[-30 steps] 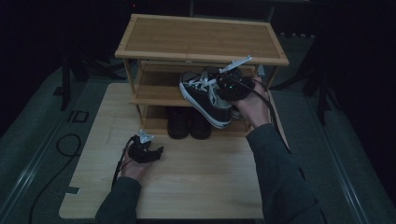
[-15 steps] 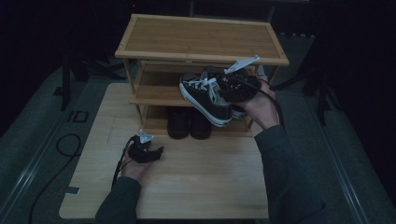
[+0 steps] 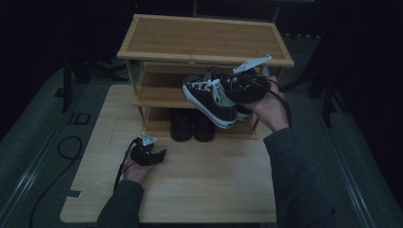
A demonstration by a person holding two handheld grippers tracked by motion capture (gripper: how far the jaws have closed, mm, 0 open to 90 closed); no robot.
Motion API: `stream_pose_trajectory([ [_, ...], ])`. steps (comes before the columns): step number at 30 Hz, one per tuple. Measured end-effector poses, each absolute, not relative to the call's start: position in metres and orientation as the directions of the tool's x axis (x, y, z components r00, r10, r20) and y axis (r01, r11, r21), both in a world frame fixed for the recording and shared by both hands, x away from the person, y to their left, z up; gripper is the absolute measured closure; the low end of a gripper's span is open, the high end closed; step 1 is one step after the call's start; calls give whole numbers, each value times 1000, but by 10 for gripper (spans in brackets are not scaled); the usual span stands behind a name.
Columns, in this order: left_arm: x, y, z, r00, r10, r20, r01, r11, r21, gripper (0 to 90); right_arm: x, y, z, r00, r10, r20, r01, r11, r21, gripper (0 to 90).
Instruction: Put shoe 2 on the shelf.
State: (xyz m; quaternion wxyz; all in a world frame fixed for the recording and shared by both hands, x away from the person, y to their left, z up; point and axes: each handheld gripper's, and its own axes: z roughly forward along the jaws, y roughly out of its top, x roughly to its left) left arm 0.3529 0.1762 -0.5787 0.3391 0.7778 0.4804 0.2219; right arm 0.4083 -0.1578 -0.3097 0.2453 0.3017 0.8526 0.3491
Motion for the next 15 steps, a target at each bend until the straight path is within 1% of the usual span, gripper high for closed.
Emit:
stream_pose_trajectory([
  [6, 353, 176, -579, 440, 898, 20, 597, -309, 740, 347, 406, -161, -308, -705, 678, -208, 325, 570, 755, 580],
  [15, 353, 176, -579, 440, 898, 19, 597, -308, 740, 347, 404, -170, -311, -727, 666, -168, 319, 545, 776, 613],
])
